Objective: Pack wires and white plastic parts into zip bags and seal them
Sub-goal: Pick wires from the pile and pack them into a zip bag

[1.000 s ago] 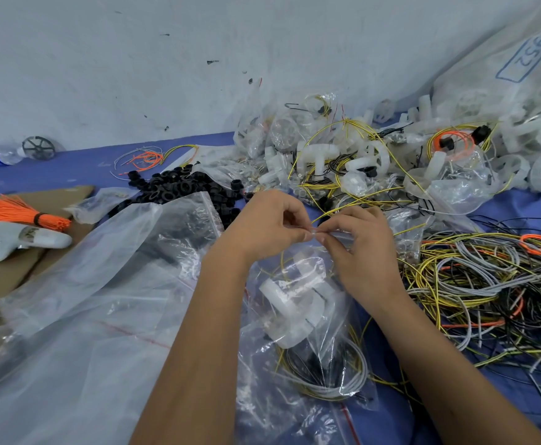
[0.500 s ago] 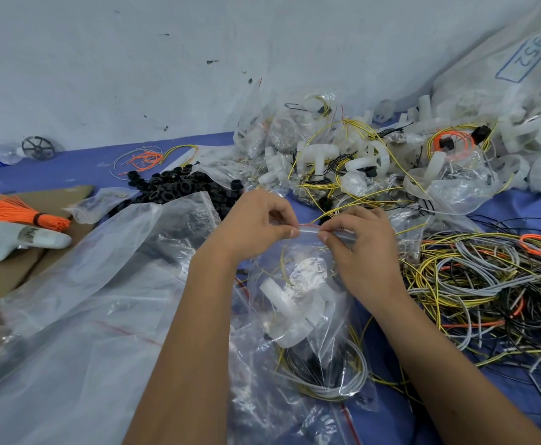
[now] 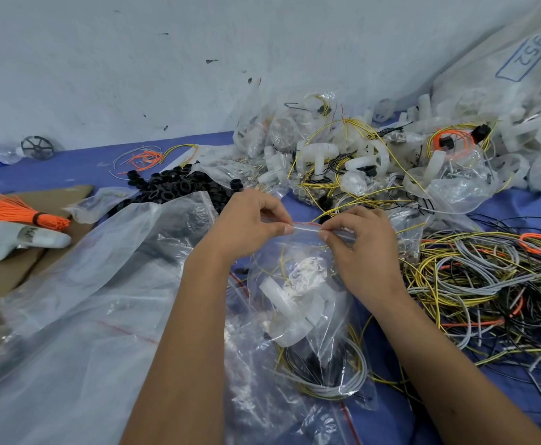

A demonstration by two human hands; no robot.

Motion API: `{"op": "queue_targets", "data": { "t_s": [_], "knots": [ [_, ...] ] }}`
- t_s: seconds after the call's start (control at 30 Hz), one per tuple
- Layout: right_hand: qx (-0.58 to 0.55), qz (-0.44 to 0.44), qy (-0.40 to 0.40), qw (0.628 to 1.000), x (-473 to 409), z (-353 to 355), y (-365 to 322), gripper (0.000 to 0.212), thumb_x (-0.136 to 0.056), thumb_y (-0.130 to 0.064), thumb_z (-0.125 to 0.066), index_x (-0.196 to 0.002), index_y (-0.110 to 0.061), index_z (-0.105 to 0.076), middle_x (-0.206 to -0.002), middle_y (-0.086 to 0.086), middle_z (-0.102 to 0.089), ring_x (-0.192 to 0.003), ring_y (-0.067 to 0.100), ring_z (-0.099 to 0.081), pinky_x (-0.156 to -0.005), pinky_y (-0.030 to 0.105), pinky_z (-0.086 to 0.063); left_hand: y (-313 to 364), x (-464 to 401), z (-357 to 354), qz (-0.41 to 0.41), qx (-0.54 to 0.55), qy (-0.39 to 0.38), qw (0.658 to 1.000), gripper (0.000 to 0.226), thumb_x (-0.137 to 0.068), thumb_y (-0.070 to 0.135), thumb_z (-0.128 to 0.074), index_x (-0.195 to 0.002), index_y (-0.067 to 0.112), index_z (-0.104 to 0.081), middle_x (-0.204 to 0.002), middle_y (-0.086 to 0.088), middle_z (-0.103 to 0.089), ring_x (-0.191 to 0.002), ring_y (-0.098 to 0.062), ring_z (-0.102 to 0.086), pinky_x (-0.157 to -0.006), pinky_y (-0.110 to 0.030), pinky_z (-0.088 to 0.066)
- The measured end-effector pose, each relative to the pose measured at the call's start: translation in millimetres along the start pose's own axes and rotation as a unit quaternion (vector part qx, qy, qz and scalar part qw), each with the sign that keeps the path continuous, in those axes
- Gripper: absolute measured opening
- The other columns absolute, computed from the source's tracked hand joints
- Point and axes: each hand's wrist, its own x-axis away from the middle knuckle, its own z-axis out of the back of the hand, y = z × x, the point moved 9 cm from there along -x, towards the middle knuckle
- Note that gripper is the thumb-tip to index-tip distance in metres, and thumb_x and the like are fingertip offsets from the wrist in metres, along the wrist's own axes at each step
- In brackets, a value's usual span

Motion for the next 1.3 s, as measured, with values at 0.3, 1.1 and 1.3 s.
{"op": "queue_targets", "data": {
  "t_s": [0.3,1.1,1.3],
  "knots": [
    [0.013,0.002,0.001,1.000,0.6,-0.5,-1.6,0.006,-0.086,-0.017,-0.078,-0.090,-0.022,-0.077,-0.095,-0.007,-0.066,-0.100,0.016,-0.044,-0.080,0.023,-0.028,-17.5,0.9,10.6,0.024,0.034,0.028,0.999,0.021,-0.082,0.006,-0.084,-0.075,0.024,-0.077,-0.066,0.011,-0.071,-0.062,0.000,-0.062,-0.065,-0.014,-0.049],
    [0.002,-0.018,-0.002,1.000,0.7,1.3,2.7,0.003,-0.089,-0.018,-0.076,-0.090,-0.020,-0.078,-0.095,-0.005,-0.066,-0.101,0.020,-0.046,-0.081,0.026,-0.030,-34.7,5.3,25.2,0.042,0.103,0.066,0.992,0.018,-0.077,0.006,-0.088,-0.077,0.020,-0.078,-0.071,0.000,-0.076,-0.063,-0.010,-0.068,-0.062,-0.021,-0.054],
    [0.001,-0.020,-0.003,1.000,1.0,1.3,2.4,0.003,-0.089,-0.019,-0.075,-0.090,-0.020,-0.077,-0.095,-0.006,-0.065,-0.102,0.019,-0.045,-0.082,0.027,-0.032,-34.3,6.5,27.5,0.044,0.095,0.070,0.992,0.022,-0.078,0.004,-0.086,-0.073,0.023,-0.077,-0.069,-0.003,-0.075,-0.063,-0.009,-0.068,-0.065,-0.020,-0.056]
  ]
}}
